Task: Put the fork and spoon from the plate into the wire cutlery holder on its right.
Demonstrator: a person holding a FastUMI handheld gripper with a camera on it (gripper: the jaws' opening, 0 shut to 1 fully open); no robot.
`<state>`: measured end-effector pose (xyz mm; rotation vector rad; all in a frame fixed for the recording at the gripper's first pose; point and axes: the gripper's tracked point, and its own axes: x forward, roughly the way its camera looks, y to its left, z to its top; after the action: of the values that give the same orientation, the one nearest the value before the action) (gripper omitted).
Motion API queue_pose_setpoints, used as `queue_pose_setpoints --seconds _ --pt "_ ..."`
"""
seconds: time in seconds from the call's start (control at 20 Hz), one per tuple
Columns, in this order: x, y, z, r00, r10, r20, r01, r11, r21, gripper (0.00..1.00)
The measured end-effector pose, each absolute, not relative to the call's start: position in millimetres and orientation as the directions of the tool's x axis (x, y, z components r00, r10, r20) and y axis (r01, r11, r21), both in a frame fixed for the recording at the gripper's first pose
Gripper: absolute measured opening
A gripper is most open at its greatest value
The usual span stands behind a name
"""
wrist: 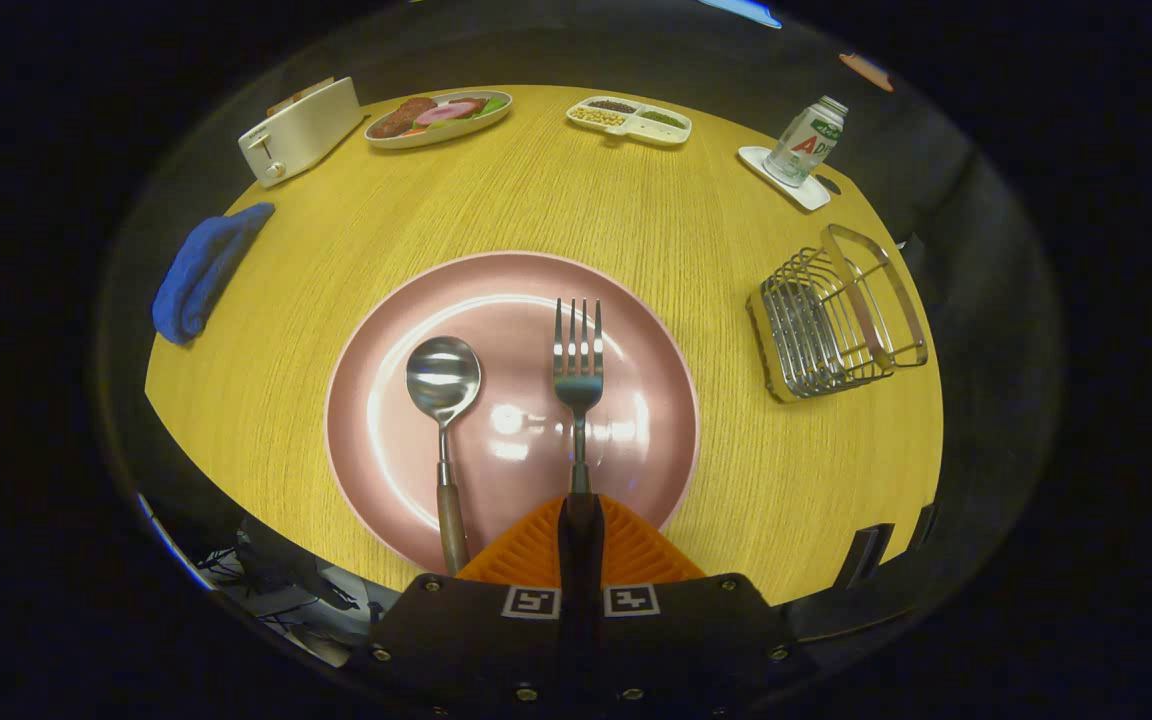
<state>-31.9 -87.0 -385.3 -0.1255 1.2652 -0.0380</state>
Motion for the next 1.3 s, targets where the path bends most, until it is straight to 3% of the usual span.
queue_pose_setpoints --seconds 0.3,0.7,1.3 --pt "-20.1 -98.5 -349.6 0.329 -0.154 -0.932 0.087 0.987 -0.132 0.02" --pt "-17.7 -147.5 -307.6 0.237 -0.276 -0.931 0.281 0.937 -0.207 0.02" --pt "-7.8 -196.1 -301.4 0.145 -0.213 -0.966 0.415 0.900 -0.136 0.01"
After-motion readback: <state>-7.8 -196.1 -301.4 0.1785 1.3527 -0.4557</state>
